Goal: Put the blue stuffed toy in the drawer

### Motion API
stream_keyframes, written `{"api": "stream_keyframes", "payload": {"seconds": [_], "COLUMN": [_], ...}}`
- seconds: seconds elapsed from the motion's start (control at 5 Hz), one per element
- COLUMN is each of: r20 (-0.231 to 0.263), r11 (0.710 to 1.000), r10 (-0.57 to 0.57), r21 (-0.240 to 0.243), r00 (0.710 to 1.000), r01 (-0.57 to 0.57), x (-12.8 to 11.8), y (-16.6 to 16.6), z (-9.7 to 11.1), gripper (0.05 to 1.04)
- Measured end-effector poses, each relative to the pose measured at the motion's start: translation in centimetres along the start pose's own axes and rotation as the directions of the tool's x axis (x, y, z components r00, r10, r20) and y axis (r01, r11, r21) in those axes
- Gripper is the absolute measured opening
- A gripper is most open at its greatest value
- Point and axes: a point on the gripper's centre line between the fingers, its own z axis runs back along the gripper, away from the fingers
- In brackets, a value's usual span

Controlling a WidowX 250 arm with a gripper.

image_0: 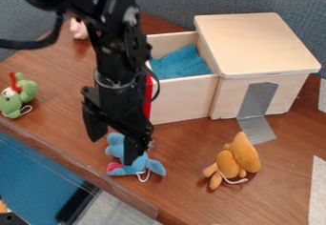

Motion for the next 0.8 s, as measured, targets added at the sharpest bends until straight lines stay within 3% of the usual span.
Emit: {"api": "stream_keyframes", "payload": {"seconds": [0.4,0.8], "r20": [-0.073,-0.07], "r11": [1.0,0.999], "r10": [0.007,0.003], "r21": [0.024,0.041], "r00": [0.997,0.998], "r01": [-0.006,0.0], "x": [0.1,0.16], "y": [-0.27,-0.22], "z": [-2.56,-2.56], "gripper": [0.961,0.364]}}
